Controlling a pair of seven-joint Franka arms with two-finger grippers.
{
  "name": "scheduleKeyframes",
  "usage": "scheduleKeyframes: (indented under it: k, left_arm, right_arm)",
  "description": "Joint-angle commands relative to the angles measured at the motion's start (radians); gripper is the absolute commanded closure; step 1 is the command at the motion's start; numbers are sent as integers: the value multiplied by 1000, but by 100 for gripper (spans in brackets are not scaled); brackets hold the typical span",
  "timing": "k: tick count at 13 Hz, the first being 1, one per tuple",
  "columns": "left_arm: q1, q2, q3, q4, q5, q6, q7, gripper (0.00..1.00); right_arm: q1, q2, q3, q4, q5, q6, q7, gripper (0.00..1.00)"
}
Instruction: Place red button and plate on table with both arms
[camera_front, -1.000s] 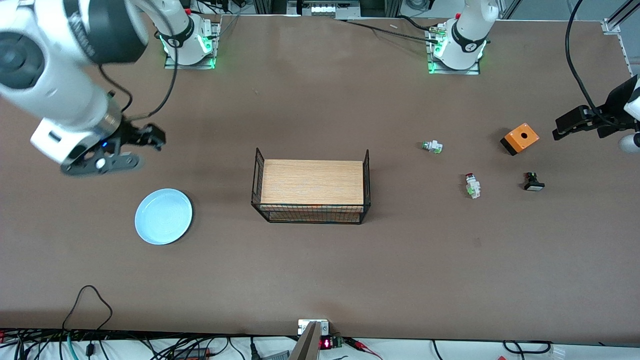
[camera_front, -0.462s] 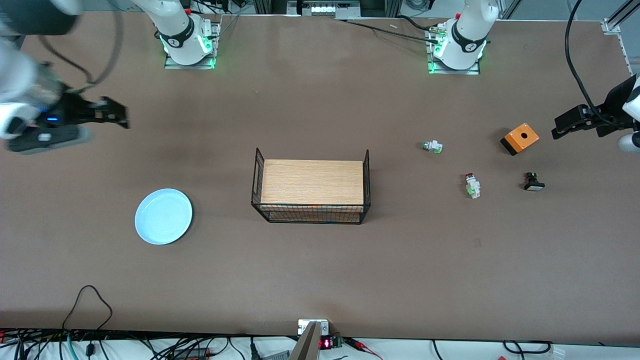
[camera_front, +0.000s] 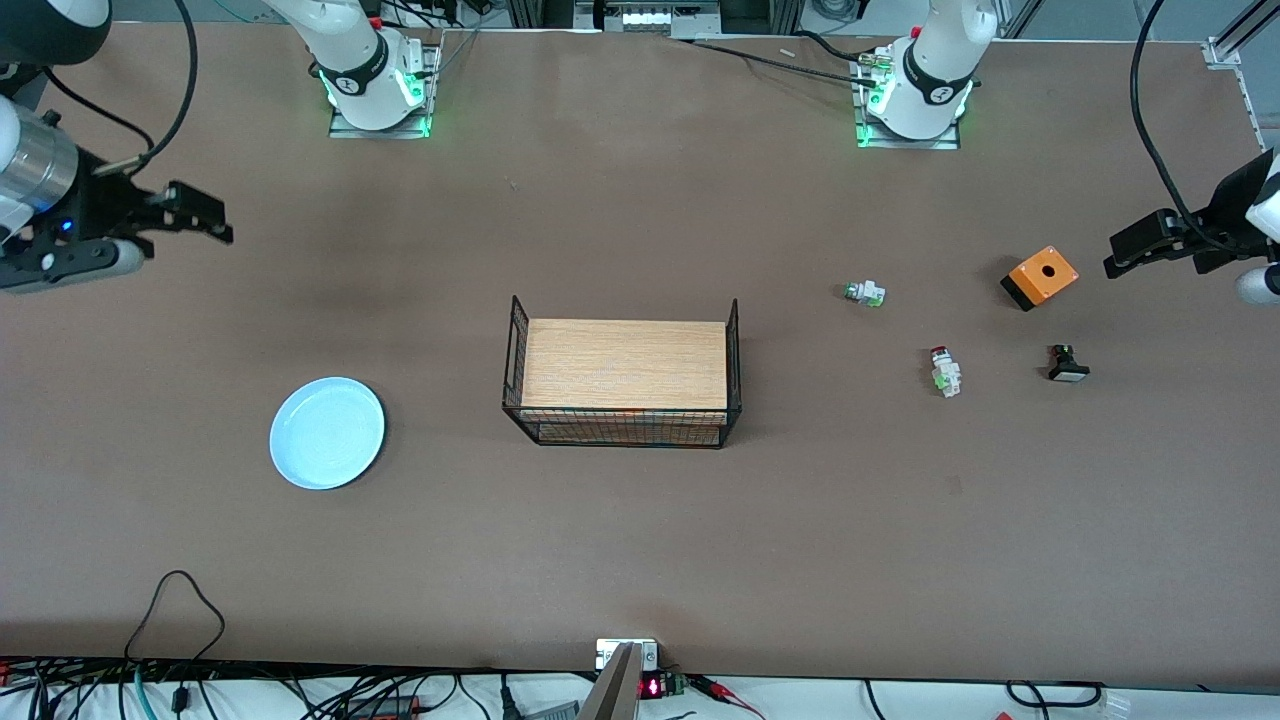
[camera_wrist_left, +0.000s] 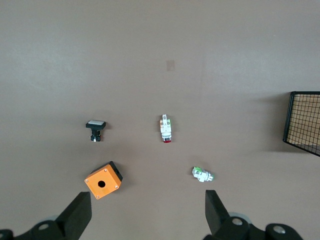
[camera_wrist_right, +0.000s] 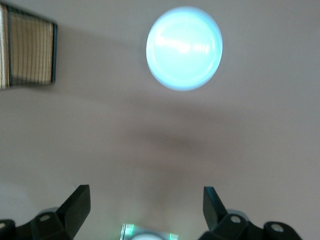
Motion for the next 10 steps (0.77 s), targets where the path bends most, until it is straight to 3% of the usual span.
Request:
scheduleKeyframes:
  k: [1,10]
  left_arm:
    - [-1,-6,8,13,-4,-13,14,0]
    - [2,-4,11,32,-13,-7,15,0]
  right_arm:
    - [24,-44,0,-43,-55,-37,61,0]
    - [38,-11,3,6,-62,-24,91,0]
